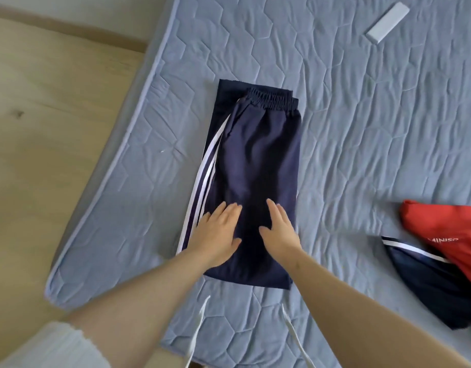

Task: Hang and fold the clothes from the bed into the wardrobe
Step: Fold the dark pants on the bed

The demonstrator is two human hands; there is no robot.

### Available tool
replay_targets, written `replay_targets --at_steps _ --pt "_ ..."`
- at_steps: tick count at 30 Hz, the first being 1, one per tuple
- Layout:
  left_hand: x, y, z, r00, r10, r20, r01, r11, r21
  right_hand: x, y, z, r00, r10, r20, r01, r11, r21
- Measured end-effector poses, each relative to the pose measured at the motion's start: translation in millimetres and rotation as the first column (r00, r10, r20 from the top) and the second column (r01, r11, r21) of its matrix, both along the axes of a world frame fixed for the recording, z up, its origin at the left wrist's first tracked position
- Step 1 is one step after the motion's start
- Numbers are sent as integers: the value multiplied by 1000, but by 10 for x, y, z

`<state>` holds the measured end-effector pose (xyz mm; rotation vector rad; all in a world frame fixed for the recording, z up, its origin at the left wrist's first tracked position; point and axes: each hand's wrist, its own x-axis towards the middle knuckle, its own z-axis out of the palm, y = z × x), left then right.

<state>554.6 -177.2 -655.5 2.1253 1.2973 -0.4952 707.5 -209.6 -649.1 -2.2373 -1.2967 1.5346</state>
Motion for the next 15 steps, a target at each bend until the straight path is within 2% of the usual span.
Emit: replay_targets --at_steps 4,6,9,12,15 --pt "-147 -192 -279 988 -77 -134 66 994 -82 -67 -161 -210 989 146 31 -144 988 -57" --pt "-249 -277 -365 971 -157 -180 145 986 -79 -100 -248 -278 968 216 130 -216 976 -12" --pt "-448 -459 -429 912 -338 -232 338 940 -41 -180 -472 -328 865 330 377 -394 913 103" --pt "-570 -625 -473 850 -448 -279 454 890 -44 -273 -689 -378 791 420 444 -540 821 186" --pt "-579 -676 -493 846 -422 -326 457 889 36 -255 -845 -540 666 639 385 -689 725 -10"
